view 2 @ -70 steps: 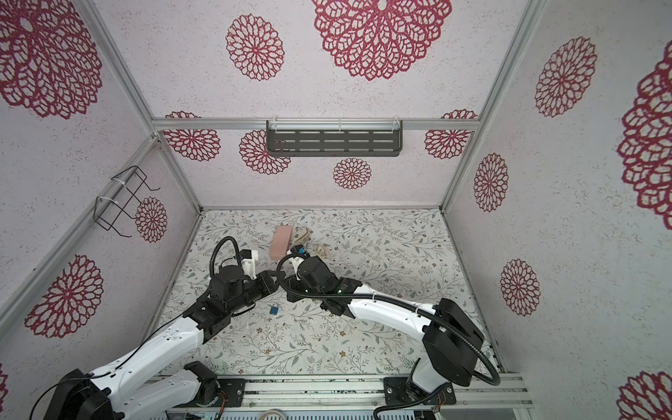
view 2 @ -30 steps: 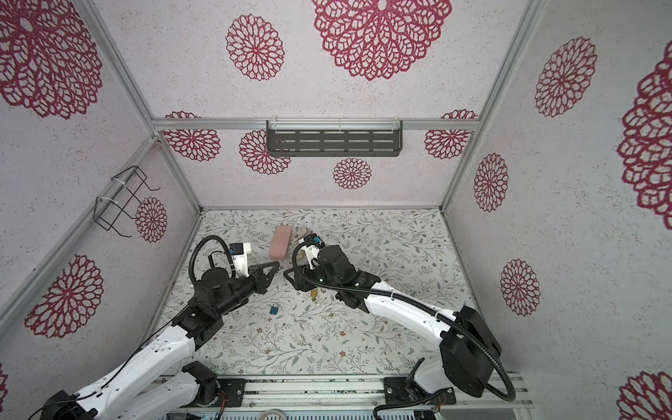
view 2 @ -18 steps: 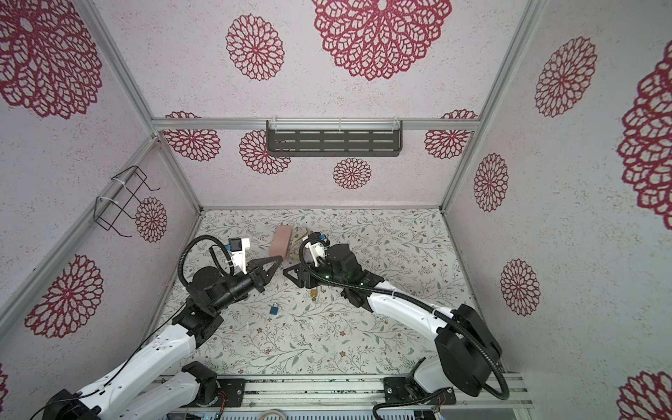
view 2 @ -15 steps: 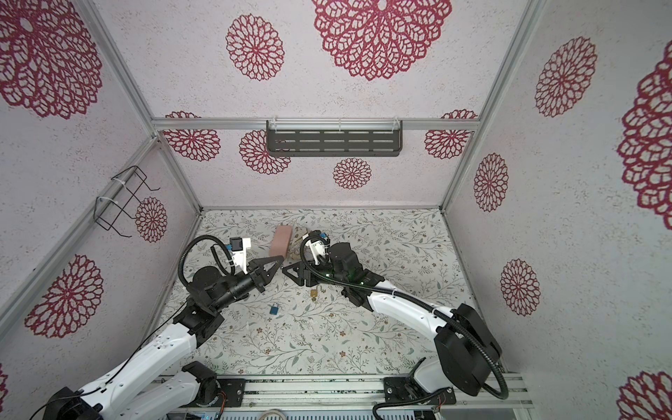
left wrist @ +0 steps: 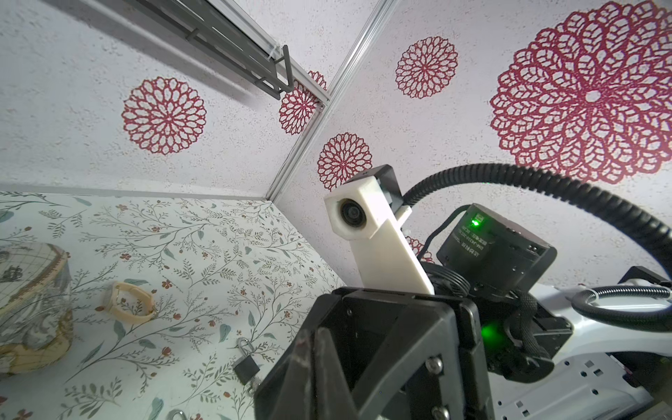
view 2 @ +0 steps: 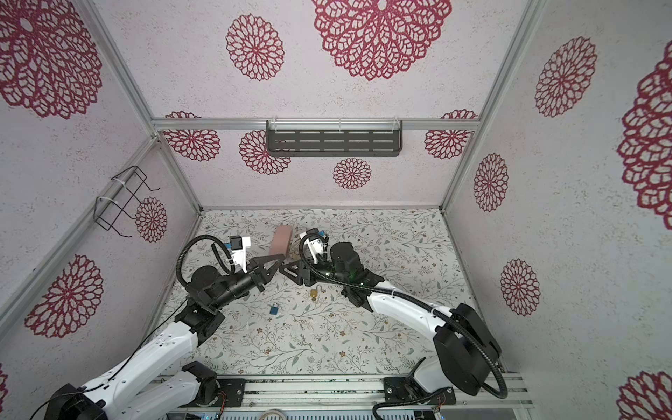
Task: Unlock with the key
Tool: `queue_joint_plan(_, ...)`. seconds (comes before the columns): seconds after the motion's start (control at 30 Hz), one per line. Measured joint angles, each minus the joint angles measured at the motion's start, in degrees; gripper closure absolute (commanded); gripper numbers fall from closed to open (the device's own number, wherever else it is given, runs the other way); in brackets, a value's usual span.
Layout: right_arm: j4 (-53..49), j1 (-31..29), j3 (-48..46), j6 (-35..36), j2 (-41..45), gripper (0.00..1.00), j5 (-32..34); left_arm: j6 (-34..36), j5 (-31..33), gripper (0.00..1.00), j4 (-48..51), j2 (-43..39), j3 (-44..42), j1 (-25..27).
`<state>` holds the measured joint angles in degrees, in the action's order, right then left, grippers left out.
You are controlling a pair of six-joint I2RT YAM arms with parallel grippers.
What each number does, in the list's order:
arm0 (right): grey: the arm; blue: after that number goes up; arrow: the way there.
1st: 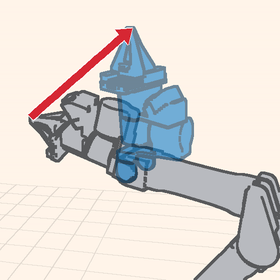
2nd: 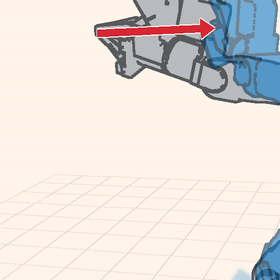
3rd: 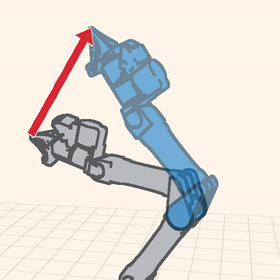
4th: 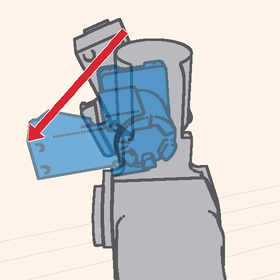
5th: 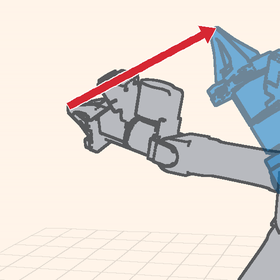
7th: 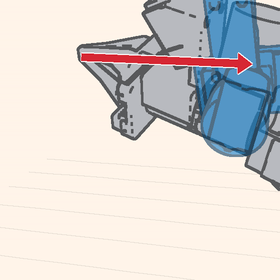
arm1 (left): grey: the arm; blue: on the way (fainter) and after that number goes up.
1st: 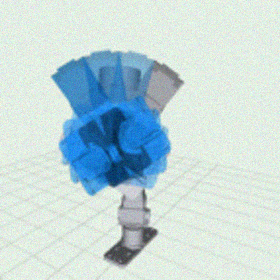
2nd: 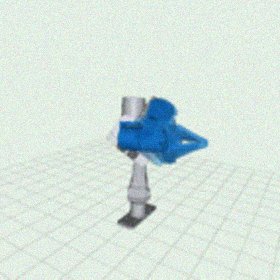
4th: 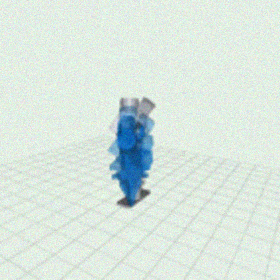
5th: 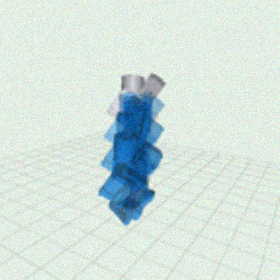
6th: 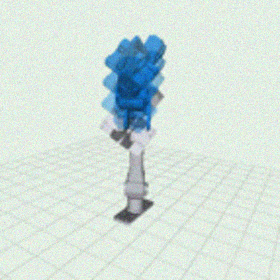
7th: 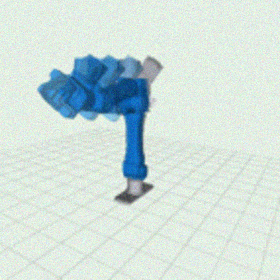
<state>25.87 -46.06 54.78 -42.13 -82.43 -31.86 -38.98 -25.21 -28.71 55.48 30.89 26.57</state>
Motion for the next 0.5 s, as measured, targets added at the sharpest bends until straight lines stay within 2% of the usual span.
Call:
queue_joint_plan(0.23,3.3,0.3,-1.2,-1.2,0.0,0.54,-1.1,0.0,-0.7,1.0,-1.0,0.0,0.0,-0.1)
queue_joint_plan(0.5,6.0,0.5,-1.9,-1.4,0.2,0.65,-1.4,-0.1,-1.9,1.0,-1.6,0.0,0.0,-0.3)
